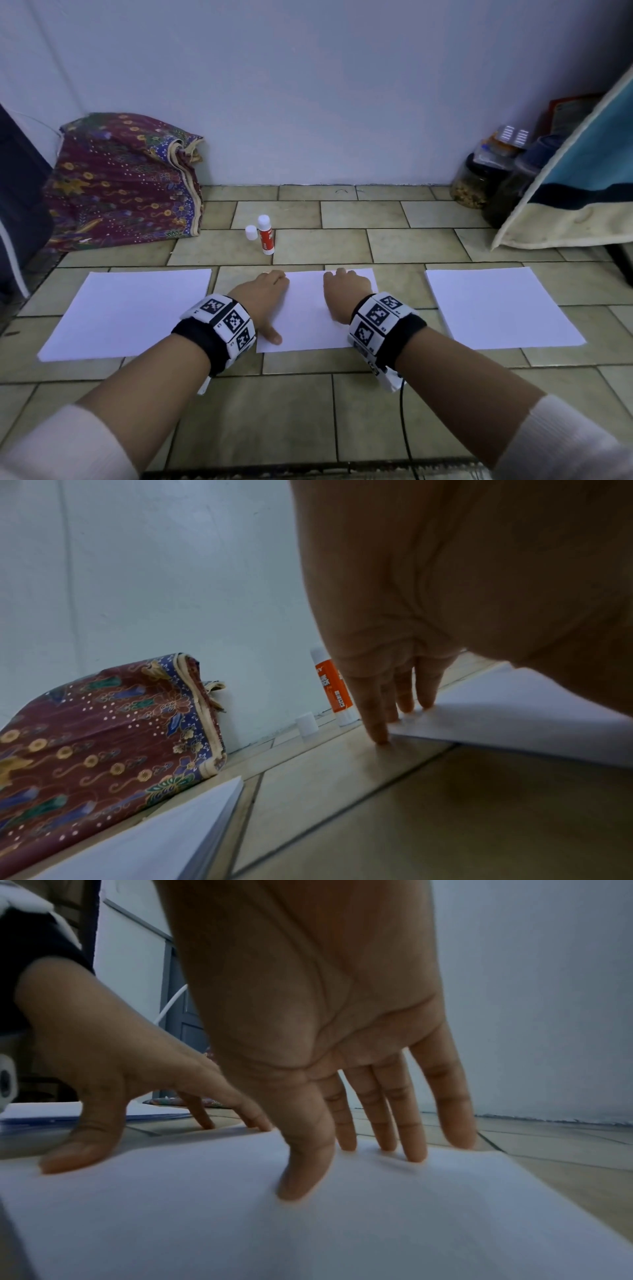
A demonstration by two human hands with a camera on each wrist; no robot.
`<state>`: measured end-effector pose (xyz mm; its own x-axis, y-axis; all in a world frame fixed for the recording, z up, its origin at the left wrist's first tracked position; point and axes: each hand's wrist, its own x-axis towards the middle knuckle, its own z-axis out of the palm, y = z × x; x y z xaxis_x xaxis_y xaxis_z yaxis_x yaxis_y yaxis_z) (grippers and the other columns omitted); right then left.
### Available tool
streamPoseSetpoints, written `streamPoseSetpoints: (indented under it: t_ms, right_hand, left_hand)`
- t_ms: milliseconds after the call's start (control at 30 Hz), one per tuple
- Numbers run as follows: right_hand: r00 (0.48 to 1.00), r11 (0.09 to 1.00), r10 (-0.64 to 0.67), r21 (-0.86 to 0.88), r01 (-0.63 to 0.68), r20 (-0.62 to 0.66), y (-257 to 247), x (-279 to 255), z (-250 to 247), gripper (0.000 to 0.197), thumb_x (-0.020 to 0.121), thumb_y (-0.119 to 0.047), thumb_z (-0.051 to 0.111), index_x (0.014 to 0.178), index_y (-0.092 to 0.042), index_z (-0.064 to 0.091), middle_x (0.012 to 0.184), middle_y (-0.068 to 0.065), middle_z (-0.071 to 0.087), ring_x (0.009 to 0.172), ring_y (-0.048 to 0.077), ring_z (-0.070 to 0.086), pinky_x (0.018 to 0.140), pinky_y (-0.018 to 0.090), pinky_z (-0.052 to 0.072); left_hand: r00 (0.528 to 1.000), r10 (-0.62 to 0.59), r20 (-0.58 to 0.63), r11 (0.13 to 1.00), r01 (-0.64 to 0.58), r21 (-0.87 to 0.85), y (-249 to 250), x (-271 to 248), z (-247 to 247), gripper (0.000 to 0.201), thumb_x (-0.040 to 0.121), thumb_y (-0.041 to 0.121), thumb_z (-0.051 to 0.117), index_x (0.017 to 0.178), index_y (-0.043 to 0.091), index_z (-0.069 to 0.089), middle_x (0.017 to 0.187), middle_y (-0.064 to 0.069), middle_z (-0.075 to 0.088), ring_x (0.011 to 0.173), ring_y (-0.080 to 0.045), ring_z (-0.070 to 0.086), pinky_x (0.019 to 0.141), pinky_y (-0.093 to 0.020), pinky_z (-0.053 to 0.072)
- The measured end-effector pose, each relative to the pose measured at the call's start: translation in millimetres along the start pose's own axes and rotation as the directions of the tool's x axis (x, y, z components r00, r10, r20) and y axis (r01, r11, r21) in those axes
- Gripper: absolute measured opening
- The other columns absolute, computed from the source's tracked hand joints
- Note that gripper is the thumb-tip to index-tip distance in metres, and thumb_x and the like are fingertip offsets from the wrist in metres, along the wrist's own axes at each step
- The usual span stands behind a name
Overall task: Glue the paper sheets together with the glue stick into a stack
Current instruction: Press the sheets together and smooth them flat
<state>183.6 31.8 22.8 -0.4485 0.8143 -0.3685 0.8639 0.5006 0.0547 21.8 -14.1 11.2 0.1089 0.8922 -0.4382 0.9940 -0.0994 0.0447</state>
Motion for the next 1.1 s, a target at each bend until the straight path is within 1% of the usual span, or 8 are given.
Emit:
streamPoseSetpoints:
  t_ms: [133,233,400,533,667,767,967,1100]
  right_hand:
    - [0.99,0.984,0.098,-0.161,-0.081,0.104,-20,4,-5,0.053,0.094,-0.024,0.05,0.14,-0.004,0.033,0.139,0.015,0.039,0.127,0.031,0.038,0.101,0.048,0.041]
    - [0.985,0.971,0.12,-0.22,-0.09,0.126,-35,7,-8,0.06,0.096,-0.029,0.047,0.145,-0.003,0.026,0.146,0.017,0.031,0.135,0.035,0.031,0.106,0.054,0.032]
    - [0.98,0.98,-0.193,0.048,0.191,0.054,-41,9,0,0.065,0.094,-0.014,0.051,0.149,-0.006,0.018,0.158,0.01,0.014,0.144,0.023,0.021,0.117,0.05,0.017]
    - [0.991,0.952,-0.127,0.284,0.115,0.027,-7,7,-1,0.052,0.094,-0.016,0.043,0.144,-0.016,0.03,0.139,0.009,0.048,0.129,0.026,0.044,0.115,0.045,0.02]
    - [0.999,0.952,-0.033,0.305,0.034,-0.009,26,2,3,0.042,0.096,-0.034,0.047,0.133,-0.015,0.04,0.124,0.005,0.059,0.121,0.025,0.05,0.109,0.041,0.03]
    - [0.997,0.961,0.077,0.268,-0.074,0.0,51,-2,3,0.056,0.089,-0.05,0.057,0.13,-0.014,0.042,0.122,0.006,0.059,0.116,0.025,0.053,0.105,0.042,0.035]
    - [0.987,0.982,0.16,0.103,-0.159,0.0,70,-8,-1,0.066,0.081,-0.052,0.067,0.13,-0.014,0.043,0.127,0.006,0.053,0.119,0.024,0.049,0.108,0.043,0.033]
    - [0.975,0.966,0.203,-0.145,-0.215,-0.095,54,-5,-1,0.061,0.082,-0.055,0.064,0.126,-0.013,0.051,0.132,0.009,0.042,0.123,0.025,0.04,0.102,0.042,0.034]
  left_hand:
    - [0.996,-0.073,0.053,0.997,0.072,0.019,-1,1,5,0.123,0.074,0.048,0.077,0.152,0.004,-0.008,0.161,-0.008,-0.01,0.149,-0.02,-0.005,0.12,-0.038,0.016]
    - [0.991,-0.066,0.115,0.998,0.065,0.008,-3,4,3,0.126,0.075,0.048,0.076,0.15,0.003,-0.015,0.159,-0.01,-0.018,0.148,-0.02,-0.01,0.121,-0.036,0.009]
    - [0.992,-0.047,0.116,0.997,0.041,0.059,-4,5,4,0.127,0.074,0.052,0.075,0.151,0.002,-0.012,0.16,-0.014,-0.012,0.149,-0.024,-0.006,0.121,-0.04,0.009]
    - [0.992,-0.017,0.128,0.996,0.006,0.084,-8,5,5,0.124,0.077,0.056,0.07,0.151,0.0,-0.012,0.16,-0.014,-0.014,0.149,-0.025,-0.007,0.12,-0.044,0.009]
    - [0.987,-0.009,0.16,0.997,-0.004,0.078,-11,7,7,0.125,0.077,0.06,0.068,0.15,0.001,-0.015,0.159,-0.013,-0.017,0.148,-0.024,-0.011,0.119,-0.049,0.005]
    - [0.985,-0.004,0.17,0.999,-0.004,0.05,-13,5,6,0.124,0.077,0.059,0.067,0.15,0.003,-0.017,0.159,-0.011,-0.019,0.148,-0.023,-0.013,0.119,-0.049,0.001]
    - [0.987,-0.001,0.16,0.998,-0.01,0.069,-13,2,4,0.123,0.077,0.059,0.068,0.151,0.005,-0.015,0.16,-0.009,-0.016,0.148,-0.021,-0.01,0.118,-0.044,-0.002]
    - [0.993,-0.032,0.11,0.998,0.026,0.055,-11,-3,-8,0.102,0.082,0.069,0.053,0.154,0.013,0.006,0.161,-0.002,0.006,0.144,-0.03,0.018,0.115,-0.042,0.02]
